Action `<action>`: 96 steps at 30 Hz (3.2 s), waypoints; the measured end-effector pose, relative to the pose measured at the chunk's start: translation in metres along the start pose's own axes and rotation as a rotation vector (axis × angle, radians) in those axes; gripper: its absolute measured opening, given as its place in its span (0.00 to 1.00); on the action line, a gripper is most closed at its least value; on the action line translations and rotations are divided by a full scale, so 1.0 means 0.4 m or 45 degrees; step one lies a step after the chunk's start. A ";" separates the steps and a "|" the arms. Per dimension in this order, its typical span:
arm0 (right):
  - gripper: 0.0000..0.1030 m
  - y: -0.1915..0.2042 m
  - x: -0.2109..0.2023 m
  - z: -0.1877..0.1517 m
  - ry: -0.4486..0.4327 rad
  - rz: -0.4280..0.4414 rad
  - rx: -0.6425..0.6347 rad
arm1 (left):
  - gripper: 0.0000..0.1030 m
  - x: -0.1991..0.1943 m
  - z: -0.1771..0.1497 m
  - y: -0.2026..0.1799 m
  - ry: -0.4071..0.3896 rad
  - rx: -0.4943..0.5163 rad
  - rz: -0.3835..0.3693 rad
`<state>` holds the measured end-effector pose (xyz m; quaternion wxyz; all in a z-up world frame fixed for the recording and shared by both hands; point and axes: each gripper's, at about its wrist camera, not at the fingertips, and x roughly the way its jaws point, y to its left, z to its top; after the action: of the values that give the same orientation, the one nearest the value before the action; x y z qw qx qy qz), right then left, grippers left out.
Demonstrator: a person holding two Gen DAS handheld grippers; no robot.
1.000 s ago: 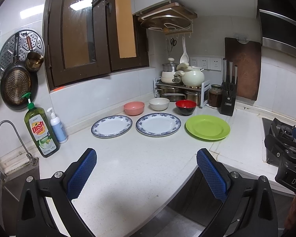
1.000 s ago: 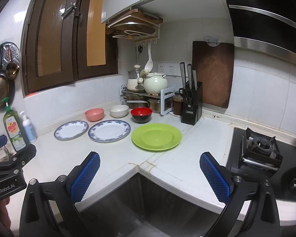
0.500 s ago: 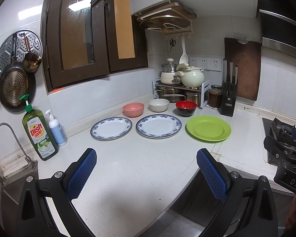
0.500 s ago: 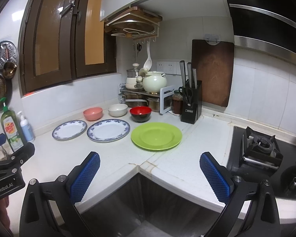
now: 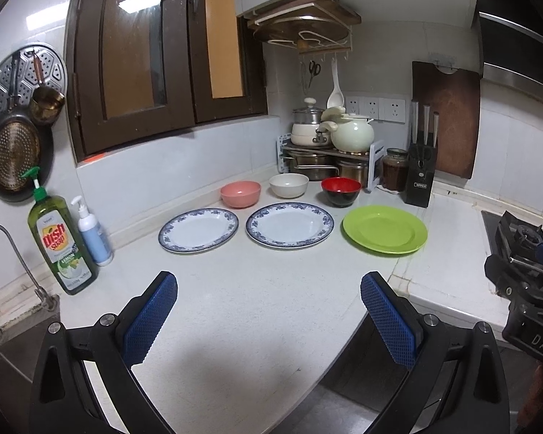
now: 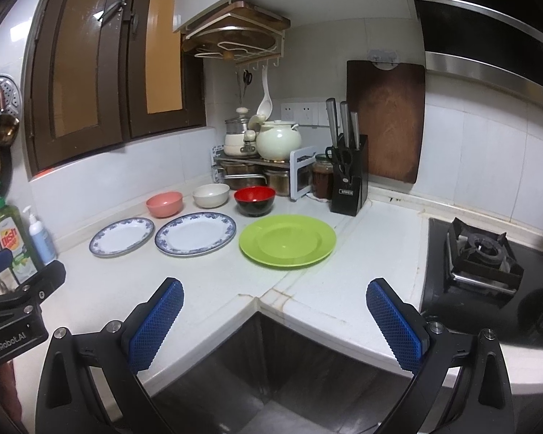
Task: Organize plates and bowls
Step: 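Move both tools down to the rim of the lime-green plate, then close both grippers on the lime-green plate rim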
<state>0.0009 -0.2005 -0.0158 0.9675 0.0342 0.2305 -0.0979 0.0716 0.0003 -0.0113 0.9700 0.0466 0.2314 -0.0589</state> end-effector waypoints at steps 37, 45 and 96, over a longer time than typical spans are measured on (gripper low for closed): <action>0.99 -0.290 0.812 0.170 0.341 0.102 -0.050 | 0.92 0.694 0.152 -0.404 0.308 -0.048 0.066; 0.94 -0.293 0.934 0.153 0.420 0.144 -0.083 | 0.83 0.811 0.134 -0.423 0.412 -0.093 0.078; 0.38 -0.290 1.088 0.119 0.608 0.213 -0.159 | 0.28 0.968 0.091 -0.465 0.602 -0.067 0.052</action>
<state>0.3788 -0.3949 -0.1730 0.8907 0.0154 0.4542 0.0079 0.4056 -0.2238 -0.1668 0.8907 0.0383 0.4526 -0.0205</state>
